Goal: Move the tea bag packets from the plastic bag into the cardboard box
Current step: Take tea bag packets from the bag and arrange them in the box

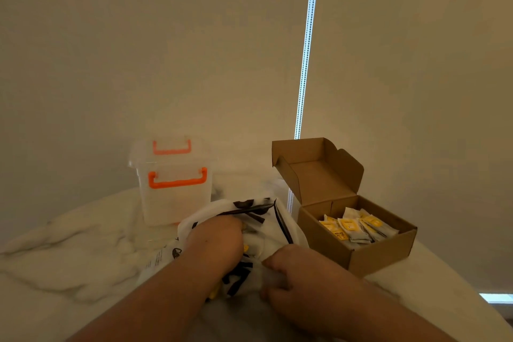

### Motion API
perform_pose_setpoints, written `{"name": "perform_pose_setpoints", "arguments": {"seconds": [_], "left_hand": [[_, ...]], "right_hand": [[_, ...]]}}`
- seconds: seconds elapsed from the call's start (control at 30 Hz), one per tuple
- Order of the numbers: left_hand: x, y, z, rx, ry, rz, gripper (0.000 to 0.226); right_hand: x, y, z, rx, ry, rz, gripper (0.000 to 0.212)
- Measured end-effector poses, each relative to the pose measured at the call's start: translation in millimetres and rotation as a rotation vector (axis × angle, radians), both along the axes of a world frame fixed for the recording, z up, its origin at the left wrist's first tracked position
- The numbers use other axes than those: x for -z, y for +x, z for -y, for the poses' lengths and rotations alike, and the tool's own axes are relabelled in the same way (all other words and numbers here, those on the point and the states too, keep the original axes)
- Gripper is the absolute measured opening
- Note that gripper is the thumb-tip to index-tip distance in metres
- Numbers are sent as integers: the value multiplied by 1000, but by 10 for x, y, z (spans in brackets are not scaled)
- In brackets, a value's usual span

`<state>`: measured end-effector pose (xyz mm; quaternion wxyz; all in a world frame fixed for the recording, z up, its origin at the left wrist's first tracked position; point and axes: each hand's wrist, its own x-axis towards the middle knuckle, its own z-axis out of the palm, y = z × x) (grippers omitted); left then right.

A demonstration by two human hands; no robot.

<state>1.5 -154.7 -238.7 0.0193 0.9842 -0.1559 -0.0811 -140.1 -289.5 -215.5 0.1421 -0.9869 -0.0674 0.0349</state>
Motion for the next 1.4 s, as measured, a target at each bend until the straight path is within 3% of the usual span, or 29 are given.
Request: {"name": "perform_pose_setpoints", "arguments": {"seconds": [0.17, 0.3, 0.37, 0.47, 0.63, 0.8, 0.9, 1.07, 1.3, 1.4], "left_hand": [[64, -162, -60, 32, -182, 344, 22], [55, -210, -69, 50, -215, 400, 25], [68, -135, -52, 37, -189, 332, 23], [44, -32, -42, 20, -108, 49, 29], [58, -43, -32, 26, -49, 75, 35], [-9, -162, -45, 8, -176, 168, 41], [-2, -170, -50, 40, -272, 105, 40], [-24, -258, -105, -22, -529, 207, 20], [-224, -497, -155, 245, -861, -5, 30], [-301, -556, -124, 290, -942, -98, 26]], "right_hand": [[-27, -25, -5, -15, 19, 8, 38], [-21, -28, 2, -9, 47, 36, 29], [-18, -30, -6, -7, 55, 29, 29], [-44, -47, -5, -4, 71, 28, 33], [-96, -92, -14, 4, 85, 29, 33], [-127, -104, -23, 24, 116, 3, 37], [-146, -119, -6, 29, 130, 1, 38], [-101, -107, 46, 86, 192, 44, 58], [-21, -31, 107, 219, 347, 259, 63], [8, -3, 128, 230, 366, 272, 52]]}}
